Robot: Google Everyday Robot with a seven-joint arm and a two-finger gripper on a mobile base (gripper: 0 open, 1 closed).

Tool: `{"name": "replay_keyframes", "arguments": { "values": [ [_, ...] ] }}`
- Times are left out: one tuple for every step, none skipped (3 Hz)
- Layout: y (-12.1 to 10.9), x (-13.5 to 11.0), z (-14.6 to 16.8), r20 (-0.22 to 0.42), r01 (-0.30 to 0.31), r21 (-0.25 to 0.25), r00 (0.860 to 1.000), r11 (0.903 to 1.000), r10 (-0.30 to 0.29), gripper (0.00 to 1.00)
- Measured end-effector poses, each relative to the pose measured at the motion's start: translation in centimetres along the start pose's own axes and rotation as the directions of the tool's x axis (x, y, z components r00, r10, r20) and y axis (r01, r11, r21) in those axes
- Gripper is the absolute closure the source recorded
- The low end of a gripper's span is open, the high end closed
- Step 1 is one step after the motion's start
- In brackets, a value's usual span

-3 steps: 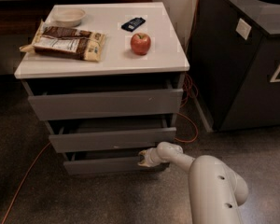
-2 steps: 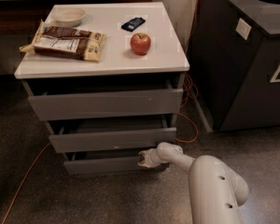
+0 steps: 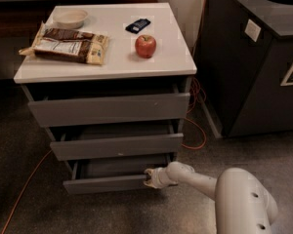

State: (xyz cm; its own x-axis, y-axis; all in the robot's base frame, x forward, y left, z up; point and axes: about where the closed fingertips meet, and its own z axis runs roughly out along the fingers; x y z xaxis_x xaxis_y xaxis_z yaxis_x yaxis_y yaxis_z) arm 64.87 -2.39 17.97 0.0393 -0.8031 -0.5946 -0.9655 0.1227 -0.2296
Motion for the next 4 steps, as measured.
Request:
{"name": "replay_keyframes", "arguments": {
  "values": [
    [0.1,-0.4,-0.6,0.002,-0.002,-0.002,1.0,1.0,0.002,1.0],
    [1.5,-0.5,-0.8,0.012,-0.01,-0.012,1.0,0.9999,0.01,1.0],
    [1.4,-0.4,-0.9,0.012,-0.01,-0.012,1.0,0.9999,0.01,1.0],
    [3.1,-0.8,-1.2,0.017,-0.02,-0.022,1.0,0.9996,0.02,1.0]
  ]
}}
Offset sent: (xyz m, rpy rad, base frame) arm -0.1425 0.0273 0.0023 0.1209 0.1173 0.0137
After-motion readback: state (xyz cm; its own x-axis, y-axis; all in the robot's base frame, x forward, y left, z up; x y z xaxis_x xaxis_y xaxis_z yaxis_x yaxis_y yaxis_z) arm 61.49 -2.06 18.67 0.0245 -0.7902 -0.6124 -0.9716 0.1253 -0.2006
